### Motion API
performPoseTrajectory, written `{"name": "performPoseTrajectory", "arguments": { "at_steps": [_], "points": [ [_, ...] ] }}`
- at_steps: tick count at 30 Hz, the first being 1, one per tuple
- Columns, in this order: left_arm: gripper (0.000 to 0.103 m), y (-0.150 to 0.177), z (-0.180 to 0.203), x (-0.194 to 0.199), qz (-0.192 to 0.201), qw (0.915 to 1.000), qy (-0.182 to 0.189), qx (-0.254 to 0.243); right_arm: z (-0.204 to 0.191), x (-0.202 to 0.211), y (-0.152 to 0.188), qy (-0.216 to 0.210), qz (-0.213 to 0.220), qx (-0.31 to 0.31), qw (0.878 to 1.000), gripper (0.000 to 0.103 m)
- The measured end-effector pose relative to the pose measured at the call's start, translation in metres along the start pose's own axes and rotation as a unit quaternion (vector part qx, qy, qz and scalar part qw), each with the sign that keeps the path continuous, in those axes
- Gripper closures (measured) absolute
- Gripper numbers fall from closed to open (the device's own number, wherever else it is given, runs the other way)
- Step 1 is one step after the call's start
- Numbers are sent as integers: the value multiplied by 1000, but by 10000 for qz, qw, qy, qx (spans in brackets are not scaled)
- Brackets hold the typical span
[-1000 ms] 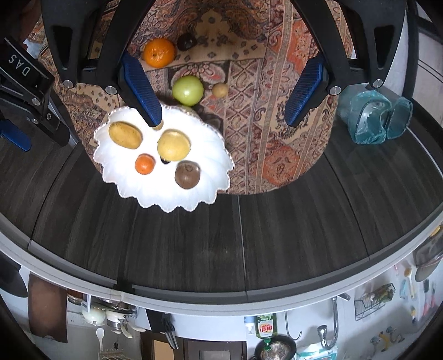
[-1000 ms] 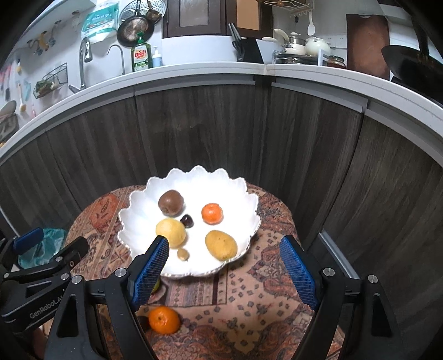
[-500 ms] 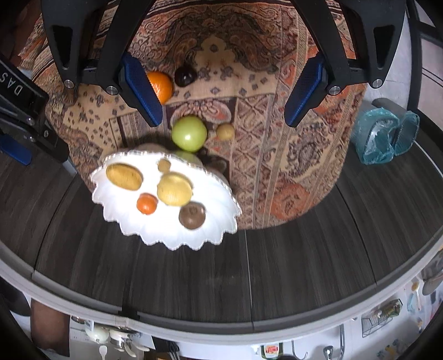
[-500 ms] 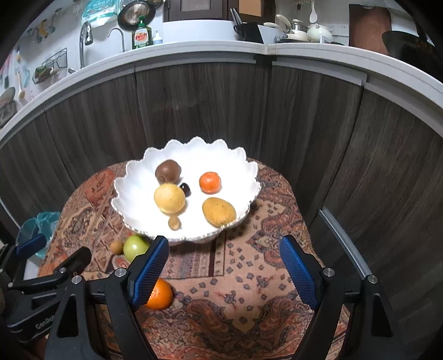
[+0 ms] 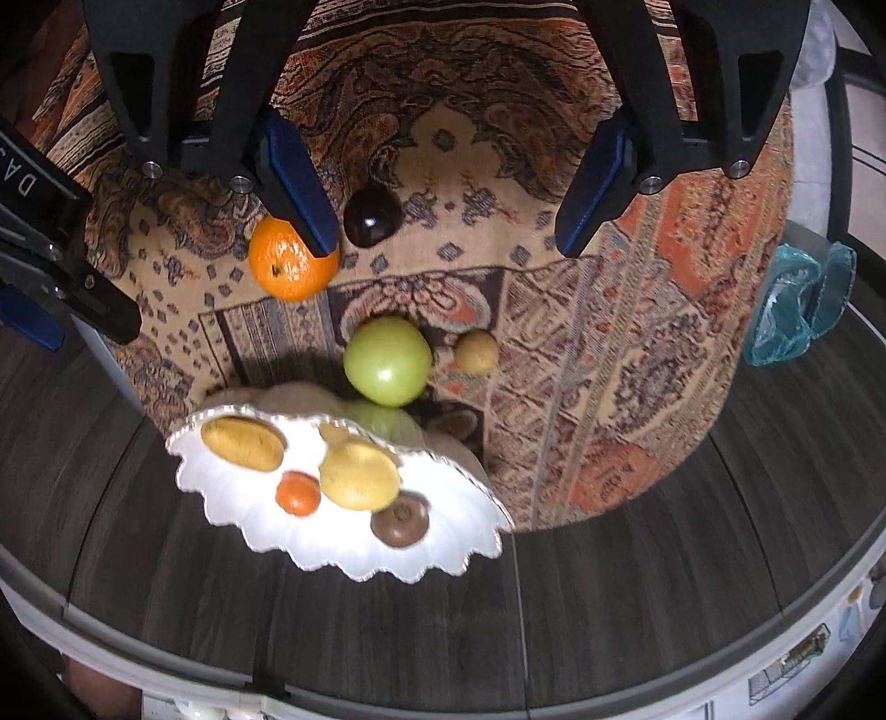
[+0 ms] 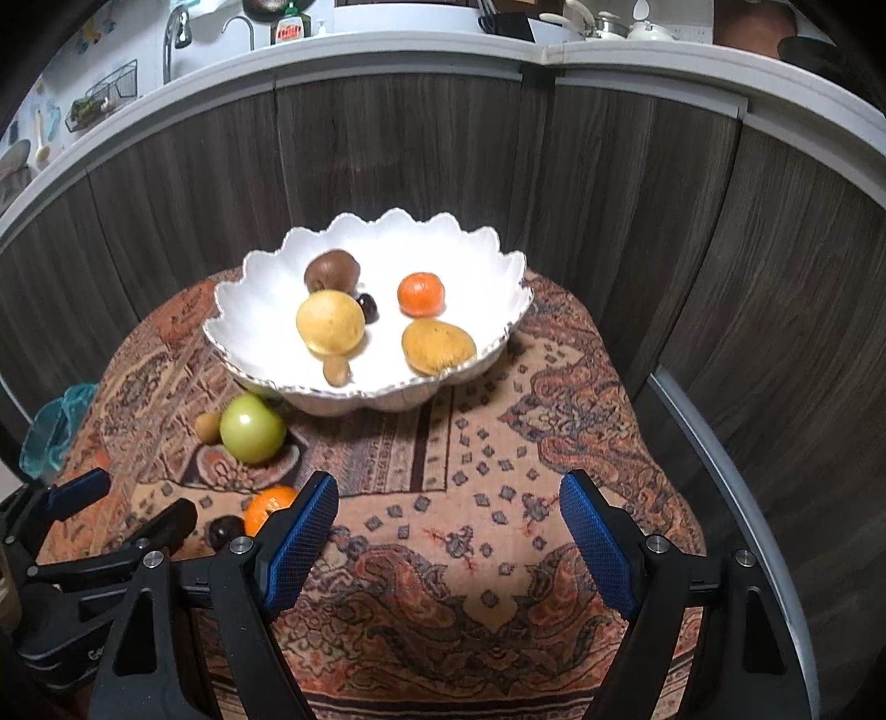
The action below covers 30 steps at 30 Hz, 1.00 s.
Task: Organize fruits
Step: 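Withdraw both tools from the bowl toward the mandarin and dark plum, then grasp the dark plum with the left tool while the right tool grasps the mandarin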
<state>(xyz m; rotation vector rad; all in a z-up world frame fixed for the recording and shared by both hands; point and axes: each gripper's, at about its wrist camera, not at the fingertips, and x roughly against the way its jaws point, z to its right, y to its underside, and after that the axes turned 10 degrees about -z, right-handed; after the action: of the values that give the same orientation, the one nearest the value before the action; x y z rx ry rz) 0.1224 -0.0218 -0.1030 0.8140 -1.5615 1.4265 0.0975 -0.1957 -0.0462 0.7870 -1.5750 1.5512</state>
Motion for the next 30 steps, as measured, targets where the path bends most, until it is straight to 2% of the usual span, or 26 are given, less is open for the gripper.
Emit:
{"name": "performPoseTrajectory", "arguments": {
  "at_steps": [14, 19, 23, 30],
  "points": [
    [35, 6, 13, -34, -334, 9993, 144, -117, 2, -23, 5, -18, -270, -17, 9996, 20],
    [49, 5, 16, -40, -347, 9990, 202, -181, 3, -26, 6, -43, -305, -18, 9995, 20],
    [55, 6, 20, -44, -315, 9990, 231, -238, 4, -30, 7, -46, -359, -52, 9993, 20],
    [76, 5, 26, -43, -293, 9981, 357, -416, 4, -31, 7, -74, -377, -88, 9992, 20]
  ]
}}
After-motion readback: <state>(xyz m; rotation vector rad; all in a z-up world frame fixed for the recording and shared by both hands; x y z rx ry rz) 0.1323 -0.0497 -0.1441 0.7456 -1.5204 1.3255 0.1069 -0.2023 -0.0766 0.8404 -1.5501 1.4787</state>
